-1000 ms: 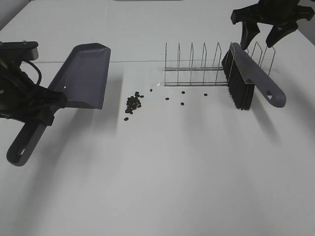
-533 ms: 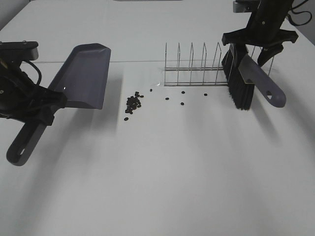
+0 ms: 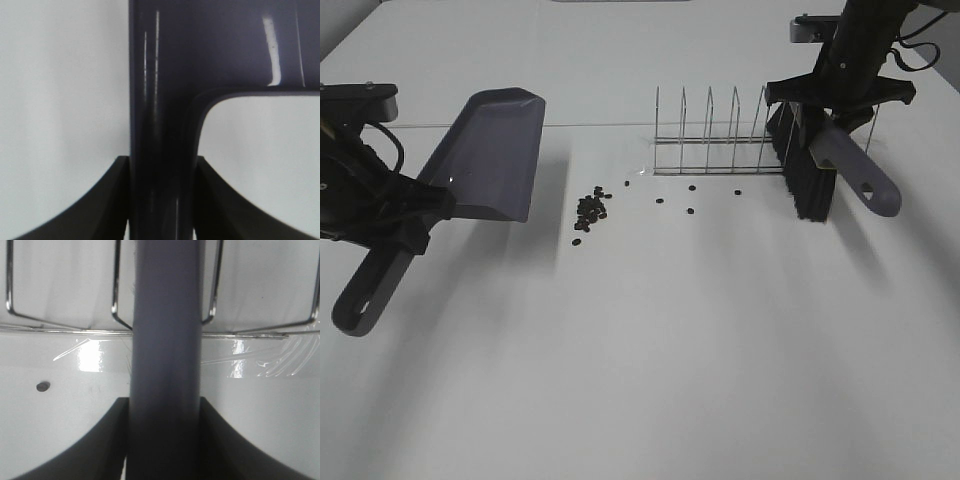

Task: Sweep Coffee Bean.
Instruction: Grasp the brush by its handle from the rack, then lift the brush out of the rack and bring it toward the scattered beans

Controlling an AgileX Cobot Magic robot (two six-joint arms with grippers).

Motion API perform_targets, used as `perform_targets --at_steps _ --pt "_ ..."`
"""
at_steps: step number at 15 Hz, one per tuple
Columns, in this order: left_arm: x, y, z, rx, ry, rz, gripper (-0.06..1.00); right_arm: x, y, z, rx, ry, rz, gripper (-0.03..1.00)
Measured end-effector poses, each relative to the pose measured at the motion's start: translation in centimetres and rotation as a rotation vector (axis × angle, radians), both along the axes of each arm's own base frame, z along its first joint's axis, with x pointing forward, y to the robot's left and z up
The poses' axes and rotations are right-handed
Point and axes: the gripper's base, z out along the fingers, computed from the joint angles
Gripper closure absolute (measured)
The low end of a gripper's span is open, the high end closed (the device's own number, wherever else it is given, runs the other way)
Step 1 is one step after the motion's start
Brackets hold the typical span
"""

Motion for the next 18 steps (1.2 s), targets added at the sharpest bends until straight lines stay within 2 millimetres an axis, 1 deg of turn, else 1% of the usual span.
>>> perform_targets --at_steps 2,4,5,7,9,10,11,13,14,16,17,18 --pt "0.0 0.0 0.0 0.002 0.000 -0.001 0.59 0.1 0.0 0.6 -0.001 0.011 0.000 0.61" --pt "0.0 0.0 0.0 0.002 0.000 -0.001 0.59 0.1 0.1 1.8 0.006 0.016 -0.001 0.61" --pt "0.0 0.0 0.0 0.002 0.000 -0.001 0.59 0.2 0.1 2.8 0.008 0.003 -0.001 0.61" --pt "0.0 0.0 0.0 0.002 0.000 -0.001 0.59 0.3 0.0 5.8 0.006 -0.075 -0.002 0.61" --pt "0.0 0.0 0.0 0.002 -0.001 -0.002 0.59 -0.4 -0.2 9.1 0.007 -0.143 -0.002 0.61" --pt "0.0 0.0 0.0 0.004 -0.001 -0.003 0.59 -1.5 -0.3 12.5 0.019 -0.210 -0.004 0.61" --pt "0.0 0.0 0.0 0.004 -0.001 -0.003 0.59 -2.2 -0.3 13.9 0.032 -0.234 -0.003 0.61" --pt "0.0 0.0 0.0 0.006 -0.002 -0.005 0.59 -3.9 -0.3 16.2 0.061 -0.253 -0.001 0.61" --pt "0.0 0.0 0.0 0.006 -0.002 -0.005 0.59 -4.4 -0.4 16.4 0.062 -0.247 -0.001 0.61" --pt "0.0 0.0 0.0 0.007 -0.002 -0.005 0.59 -6.4 -0.6 16.1 0.058 -0.191 0.000 0.61" --pt "0.0 0.0 0.0 0.007 -0.002 -0.005 0.59 -7.4 -0.7 15.6 0.049 -0.151 0.002 0.61" --pt "0.0 0.0 0.0 0.007 -0.002 -0.005 0.59 -8.6 -0.3 14.8 0.024 -0.105 0.018 0.61"
